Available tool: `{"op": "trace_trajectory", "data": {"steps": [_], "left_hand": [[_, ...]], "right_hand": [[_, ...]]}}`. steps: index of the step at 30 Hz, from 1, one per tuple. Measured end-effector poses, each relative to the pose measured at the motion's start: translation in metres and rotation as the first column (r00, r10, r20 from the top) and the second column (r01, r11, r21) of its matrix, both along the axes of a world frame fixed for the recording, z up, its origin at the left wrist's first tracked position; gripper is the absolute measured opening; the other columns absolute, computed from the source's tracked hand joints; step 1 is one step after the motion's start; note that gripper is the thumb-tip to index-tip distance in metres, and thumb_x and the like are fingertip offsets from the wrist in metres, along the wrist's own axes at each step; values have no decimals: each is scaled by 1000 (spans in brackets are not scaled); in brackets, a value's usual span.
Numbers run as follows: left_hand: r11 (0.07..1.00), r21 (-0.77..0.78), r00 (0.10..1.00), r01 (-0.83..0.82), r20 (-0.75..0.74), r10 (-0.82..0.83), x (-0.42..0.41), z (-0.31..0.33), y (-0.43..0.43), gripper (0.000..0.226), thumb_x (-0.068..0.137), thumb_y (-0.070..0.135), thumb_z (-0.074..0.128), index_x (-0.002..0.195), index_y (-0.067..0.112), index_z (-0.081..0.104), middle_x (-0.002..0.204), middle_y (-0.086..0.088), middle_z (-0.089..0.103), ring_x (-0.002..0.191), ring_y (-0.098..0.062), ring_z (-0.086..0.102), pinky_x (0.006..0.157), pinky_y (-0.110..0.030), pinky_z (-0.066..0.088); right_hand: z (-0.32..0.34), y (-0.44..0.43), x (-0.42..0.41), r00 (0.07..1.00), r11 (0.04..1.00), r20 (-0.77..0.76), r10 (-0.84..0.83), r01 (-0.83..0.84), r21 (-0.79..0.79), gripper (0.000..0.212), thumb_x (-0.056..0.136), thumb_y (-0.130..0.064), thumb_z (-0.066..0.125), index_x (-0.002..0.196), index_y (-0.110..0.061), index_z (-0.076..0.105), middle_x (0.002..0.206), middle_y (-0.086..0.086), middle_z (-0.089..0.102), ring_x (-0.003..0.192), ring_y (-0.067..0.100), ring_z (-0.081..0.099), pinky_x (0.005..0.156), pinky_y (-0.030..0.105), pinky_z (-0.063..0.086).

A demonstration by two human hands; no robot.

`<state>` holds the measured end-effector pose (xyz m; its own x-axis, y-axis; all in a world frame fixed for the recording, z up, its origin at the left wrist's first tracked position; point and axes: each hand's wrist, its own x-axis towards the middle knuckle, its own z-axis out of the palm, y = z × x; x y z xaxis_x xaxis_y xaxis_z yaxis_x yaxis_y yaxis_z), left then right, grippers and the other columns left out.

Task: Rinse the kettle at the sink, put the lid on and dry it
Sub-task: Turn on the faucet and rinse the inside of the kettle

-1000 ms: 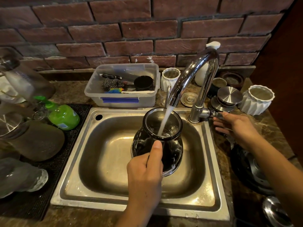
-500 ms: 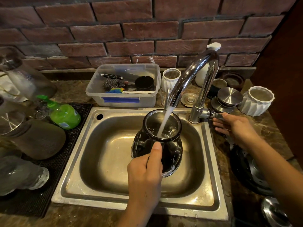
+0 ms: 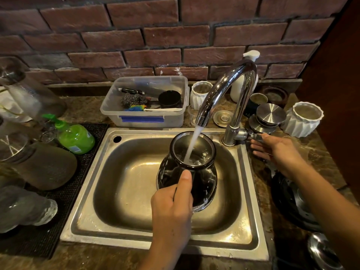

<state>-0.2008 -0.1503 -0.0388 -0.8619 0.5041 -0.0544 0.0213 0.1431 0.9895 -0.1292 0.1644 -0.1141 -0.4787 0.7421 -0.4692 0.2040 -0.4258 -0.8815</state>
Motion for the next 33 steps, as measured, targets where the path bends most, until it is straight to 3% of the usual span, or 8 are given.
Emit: {"op": "trace_trajectory", "data": {"steps": [14,20,25,28,33], "left_hand": [[1000,9,1000,-13,0,13,2,1,1,86,78,82,52,56,2,30,44,4,31,44,-12,30,48,-31,32],[1000,-1,1000,-29,9,29,2,-1,2,68,90,56,51,55,2,29,44,4,32,43,-11,31,47,-30,31],[999,-17,999,-51,-2,51,3,-2,1,59,90,57,51,48,19,34,44,5,33,43,-10,31,46,-28,32],[999,-12,999,-51,-6,50,2,-2,1,57,91,56,52,49,20,37,44,4,33,43,-10,31,46,-28,32],[999,-23,999,-42,0,42,0,-1,0,57,92,53,53,47,23,35,44,6,31,44,-13,30,48,-35,31]], "right_hand": [[-8,3,0,1000,1000,-22,1,0,15,18,104,-26,54,107,-13,66,110,14,75,103,24,73,76,31,63],[-12,5,-2,999,999,-31,-32,32,-3,18,104,-28,55,104,-13,66,107,15,76,97,22,75,71,29,64],[-6,-3,-5,999,998,5,-49,49,39,23,105,-27,52,111,-9,65,104,12,75,96,22,73,76,28,62],[-2,-12,-9,995,991,4,-96,95,89,22,106,-25,50,108,-9,65,100,10,73,87,18,70,75,24,58],[1,-19,-15,987,982,36,-160,155,108,30,106,-25,50,123,-4,63,102,11,72,95,21,70,75,21,58]]}}
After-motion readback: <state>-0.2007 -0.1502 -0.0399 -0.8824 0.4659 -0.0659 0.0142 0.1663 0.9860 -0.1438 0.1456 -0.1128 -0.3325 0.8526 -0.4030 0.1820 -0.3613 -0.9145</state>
